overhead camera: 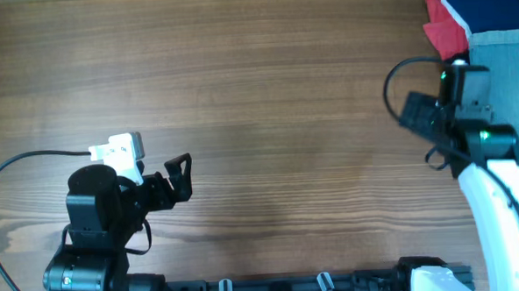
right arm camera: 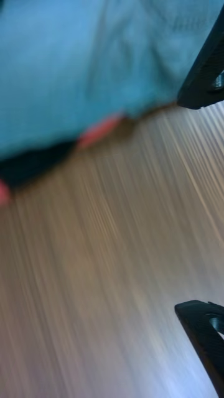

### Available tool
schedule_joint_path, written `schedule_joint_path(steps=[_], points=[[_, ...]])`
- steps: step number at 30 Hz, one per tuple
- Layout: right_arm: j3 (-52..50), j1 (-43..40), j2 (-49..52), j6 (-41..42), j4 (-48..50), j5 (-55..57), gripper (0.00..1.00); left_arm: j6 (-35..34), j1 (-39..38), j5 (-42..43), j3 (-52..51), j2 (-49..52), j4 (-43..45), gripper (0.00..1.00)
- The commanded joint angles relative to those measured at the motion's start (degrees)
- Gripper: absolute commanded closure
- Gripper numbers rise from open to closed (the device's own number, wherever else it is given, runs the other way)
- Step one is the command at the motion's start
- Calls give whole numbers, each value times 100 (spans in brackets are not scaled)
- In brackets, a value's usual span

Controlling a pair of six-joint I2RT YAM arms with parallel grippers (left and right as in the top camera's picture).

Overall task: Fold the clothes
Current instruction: 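Reach the right gripper to the clothes pile and grasp the denim shorts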

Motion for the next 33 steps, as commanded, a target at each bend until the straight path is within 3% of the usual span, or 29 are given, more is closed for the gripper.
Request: schedule_joint_path(steps=[1, 5, 13, 25, 27, 31, 33], points=[[122, -592, 841, 164, 197, 503, 0, -116, -20, 116, 101, -33, 17, 0], [122, -1178, 1864, 177, 437, 562, 10, -116, -20, 116, 101, -33, 20, 0], [120, -1692, 2256, -170, 1121, 671, 21, -116, -20, 116, 101, -33, 20, 0], [42, -1749, 3086, -243, 1491, 1259, 24, -116, -20, 114, 101, -33, 20, 0], [42, -1749, 3191, -240, 1541, 1261, 37, -116, -20, 114, 101, -33, 20, 0], [42, -1784, 3318, -229, 1602, 1279, 92, -116, -20, 114, 101, -33, 20, 0], [48, -1784, 3314, -236, 1617, 1281, 96, -116, -20, 114, 101, -33, 22, 0]])
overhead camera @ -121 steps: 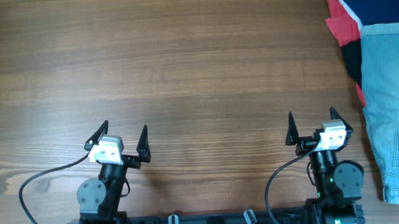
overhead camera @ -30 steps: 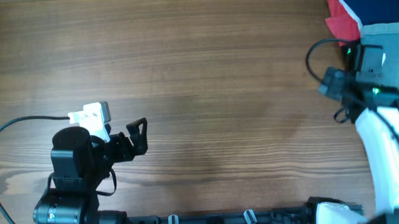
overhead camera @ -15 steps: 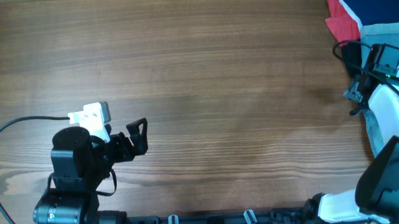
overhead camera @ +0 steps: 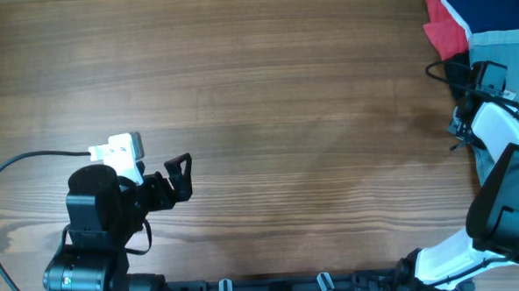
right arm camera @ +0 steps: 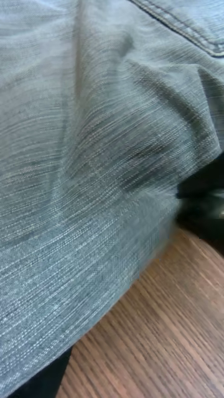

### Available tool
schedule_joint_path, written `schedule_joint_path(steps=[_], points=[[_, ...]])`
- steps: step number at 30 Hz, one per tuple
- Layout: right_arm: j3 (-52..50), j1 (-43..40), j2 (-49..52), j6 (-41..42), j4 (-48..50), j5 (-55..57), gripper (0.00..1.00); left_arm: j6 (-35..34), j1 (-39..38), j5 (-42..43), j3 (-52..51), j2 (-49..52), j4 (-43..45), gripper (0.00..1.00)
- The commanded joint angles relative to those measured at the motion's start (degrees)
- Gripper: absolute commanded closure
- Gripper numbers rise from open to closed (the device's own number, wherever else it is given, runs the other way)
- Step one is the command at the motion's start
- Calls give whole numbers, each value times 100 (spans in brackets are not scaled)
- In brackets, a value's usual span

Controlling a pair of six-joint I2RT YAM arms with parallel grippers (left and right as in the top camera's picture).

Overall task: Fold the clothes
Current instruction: 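Reach the right gripper to the clothes pile and grasp the denim shorts, then pull the denim shorts with the right gripper onto the table center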

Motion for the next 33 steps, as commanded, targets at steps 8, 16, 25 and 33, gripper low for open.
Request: schedule_joint_path(steps=[8, 16, 25, 33], points=[[535, 424, -643, -9, -507, -415, 96, -48, -20, 96, 101, -33, 17, 0], [804, 3038, -1659, 28, -634, -822, 96, -50, -20, 96, 101, -33, 35, 0], [804, 3379, -1665, 796, -1165, 505, 96, -48, -20, 96, 101, -33, 33, 0], [793, 1005, -1235, 531, -1106, -503, 83, -48, -20, 96, 101, -33, 33, 0]])
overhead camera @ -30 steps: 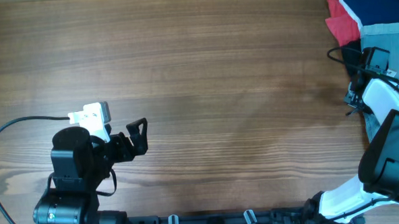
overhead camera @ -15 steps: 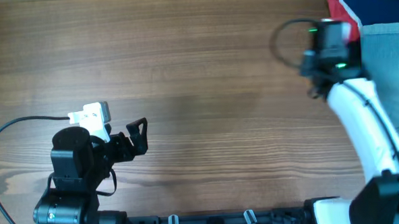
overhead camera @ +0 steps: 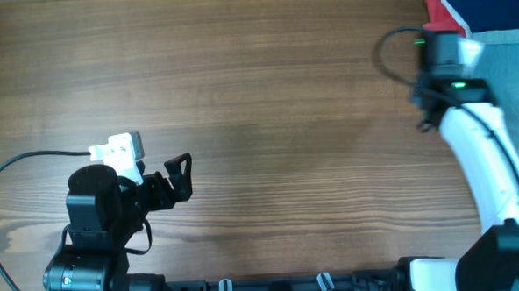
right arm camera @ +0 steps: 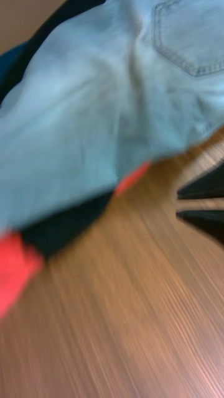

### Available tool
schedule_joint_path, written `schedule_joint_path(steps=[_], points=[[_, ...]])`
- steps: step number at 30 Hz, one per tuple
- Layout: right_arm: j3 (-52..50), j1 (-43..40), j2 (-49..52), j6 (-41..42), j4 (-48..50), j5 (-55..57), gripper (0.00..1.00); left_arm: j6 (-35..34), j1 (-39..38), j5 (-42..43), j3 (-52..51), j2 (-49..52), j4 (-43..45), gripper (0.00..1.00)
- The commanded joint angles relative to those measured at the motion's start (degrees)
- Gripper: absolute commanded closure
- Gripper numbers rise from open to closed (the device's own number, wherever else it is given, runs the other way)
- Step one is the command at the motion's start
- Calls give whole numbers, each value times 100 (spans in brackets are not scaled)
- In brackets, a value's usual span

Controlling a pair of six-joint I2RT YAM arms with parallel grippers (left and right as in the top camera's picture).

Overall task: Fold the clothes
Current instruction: 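Pull the denim shorts with the right gripper onto the table center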

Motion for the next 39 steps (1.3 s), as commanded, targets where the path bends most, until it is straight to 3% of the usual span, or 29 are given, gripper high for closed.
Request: schedule_joint_path(steps=[1, 5, 7, 13, 14, 15, 16, 20, 24, 28, 29, 31, 32, 33, 36, 39], points=[[24, -874, 428, -236, 79, -859, 72, -48, -20, 94, 101, -33, 17, 0], [24, -1574, 1016, -839, 282, -1132, 37, -50, -20, 94, 101, -33, 17, 0], [24, -1766, 1287, -949, 321, -1106, 32, -50, -20, 94, 101, -33, 17, 0], [24, -1982, 2057, -944, 385, -911, 31, -50, -20, 94, 101, -33, 17, 0], [24, -1980, 2162, -942, 385, -914, 38, -50, -20, 94, 101, -33, 17, 0], [26, -1980, 2218, -929, 378, -916, 75, -50, -20, 94, 101, -33, 17, 0], [26, -1980, 2223, -791, 350, -914, 96, -50, -20, 94, 101, -33, 17, 0], [240, -1784, 1777, -514, 153, -1368, 96, -50, -20, 94, 101, -33, 20, 0], [496, -946, 916, -511, -101, -2437, 96, -48, -20, 94, 101, -33, 20, 0], [498, 1067, 278, -400, -57, -2728, 96, -50, -20, 94, 101, -33, 20, 0], [498, 1884, 275, -168, 201, -2643, 96, -48, -20, 94, 101, -33, 20, 0], [498, 2573, 361, -31, 621, -2544, 94, -50, -20, 94, 101, -33, 20, 0], [498, 2892, 424, -52, 872, -2511, 69, -48, -20, 94, 101, -33, 20, 0], [498, 3182, 426, -74, 1054, -2256, 25, -48, -20, 94, 101, -33, 20, 0], [503, 3246, 201, -55, 660, -1464, 9, -50, -20, 96, 101, -33, 15, 0], [503, 2999, -125, 258, 72, -1137, 5, -50, -20, 96, 101, -33, 20, 0]])
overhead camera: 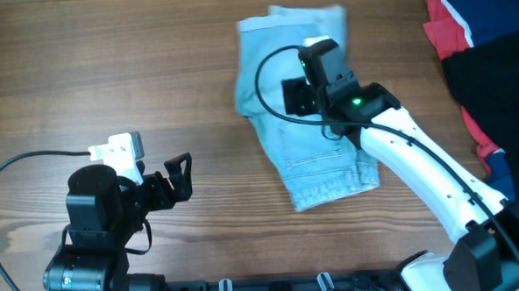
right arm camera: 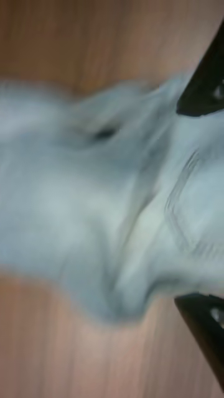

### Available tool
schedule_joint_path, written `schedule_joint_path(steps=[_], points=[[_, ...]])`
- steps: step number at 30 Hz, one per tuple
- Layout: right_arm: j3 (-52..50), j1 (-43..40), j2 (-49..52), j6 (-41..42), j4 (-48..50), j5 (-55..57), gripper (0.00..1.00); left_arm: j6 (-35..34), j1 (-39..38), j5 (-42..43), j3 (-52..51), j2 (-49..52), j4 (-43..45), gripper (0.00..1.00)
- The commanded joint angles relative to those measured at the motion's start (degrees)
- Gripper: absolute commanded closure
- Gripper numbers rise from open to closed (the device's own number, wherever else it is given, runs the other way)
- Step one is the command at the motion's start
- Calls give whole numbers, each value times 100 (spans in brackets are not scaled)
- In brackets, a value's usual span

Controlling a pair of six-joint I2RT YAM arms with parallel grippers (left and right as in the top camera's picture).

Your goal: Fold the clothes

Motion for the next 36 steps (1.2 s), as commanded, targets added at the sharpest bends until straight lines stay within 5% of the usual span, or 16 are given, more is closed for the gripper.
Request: schedule_joint_path(steps=[1, 8, 12, 18, 27, 36], points=[[68, -442, -608, 498, -544, 767, 4, -50, -22, 98, 101, -33, 22, 0], [46, -2063, -1217, 822, -1954, -522, 2, -98, -22, 837, 101, -20, 785, 0], [-195, -2677, -1119, 992, -2286, -640, 3, -785, -153, 1335, 101, 295, 1213, 5], [-356, -3421, -1091, 999, -2260, -905, 0, -826, -1738, 1405, 101, 1714, 1576, 0], [-358, -4291, -1014, 365, -2695, -1270, 0, -824, -4583, -457, 103, 4664, 3213, 0], [-358, -4291, -1010, 372, -2684, -1281, 0, -754, -5464, -2249, 328, 5805, 3729, 0]])
